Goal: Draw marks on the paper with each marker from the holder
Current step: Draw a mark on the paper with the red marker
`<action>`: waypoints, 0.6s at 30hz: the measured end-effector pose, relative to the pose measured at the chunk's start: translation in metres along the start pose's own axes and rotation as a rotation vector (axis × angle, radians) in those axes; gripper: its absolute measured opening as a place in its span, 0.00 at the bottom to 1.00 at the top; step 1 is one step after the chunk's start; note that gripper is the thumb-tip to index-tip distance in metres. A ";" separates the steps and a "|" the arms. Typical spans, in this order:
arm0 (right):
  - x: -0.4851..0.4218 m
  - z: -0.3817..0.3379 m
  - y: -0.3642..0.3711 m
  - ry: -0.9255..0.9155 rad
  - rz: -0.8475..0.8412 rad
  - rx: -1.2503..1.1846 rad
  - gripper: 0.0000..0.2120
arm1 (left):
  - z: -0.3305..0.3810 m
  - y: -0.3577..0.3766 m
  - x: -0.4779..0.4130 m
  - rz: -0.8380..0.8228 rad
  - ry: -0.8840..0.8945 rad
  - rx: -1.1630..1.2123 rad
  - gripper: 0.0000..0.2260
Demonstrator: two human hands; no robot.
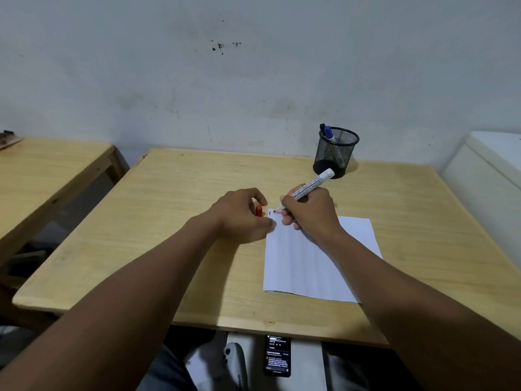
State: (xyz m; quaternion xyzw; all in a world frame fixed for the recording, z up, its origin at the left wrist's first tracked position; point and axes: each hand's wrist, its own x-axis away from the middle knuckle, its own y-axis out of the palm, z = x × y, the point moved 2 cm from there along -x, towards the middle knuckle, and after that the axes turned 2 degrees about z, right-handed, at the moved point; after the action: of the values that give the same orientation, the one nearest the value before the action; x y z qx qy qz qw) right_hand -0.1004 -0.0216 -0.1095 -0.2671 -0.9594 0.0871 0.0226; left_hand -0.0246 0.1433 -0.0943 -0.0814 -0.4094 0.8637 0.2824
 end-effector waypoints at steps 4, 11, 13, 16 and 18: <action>0.001 0.003 -0.001 -0.037 0.002 0.030 0.04 | -0.002 -0.002 -0.005 -0.035 0.028 -0.059 0.26; -0.001 0.009 0.001 -0.075 -0.011 0.062 0.06 | 0.002 -0.004 -0.006 -0.075 0.037 -0.075 0.28; -0.002 0.011 0.002 -0.076 -0.013 0.069 0.07 | 0.002 -0.004 -0.005 -0.070 0.039 -0.069 0.28; -0.002 0.011 0.003 -0.071 -0.023 0.065 0.08 | 0.000 -0.003 -0.006 -0.059 0.041 -0.053 0.27; -0.002 0.009 0.002 -0.058 -0.040 0.055 0.08 | 0.000 -0.002 -0.007 -0.056 0.040 -0.047 0.27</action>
State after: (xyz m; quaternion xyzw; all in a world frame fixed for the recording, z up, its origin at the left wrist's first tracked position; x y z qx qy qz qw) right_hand -0.0983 -0.0221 -0.1192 -0.2446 -0.9620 0.1209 0.0038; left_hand -0.0175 0.1406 -0.0935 -0.0938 -0.4258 0.8439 0.3127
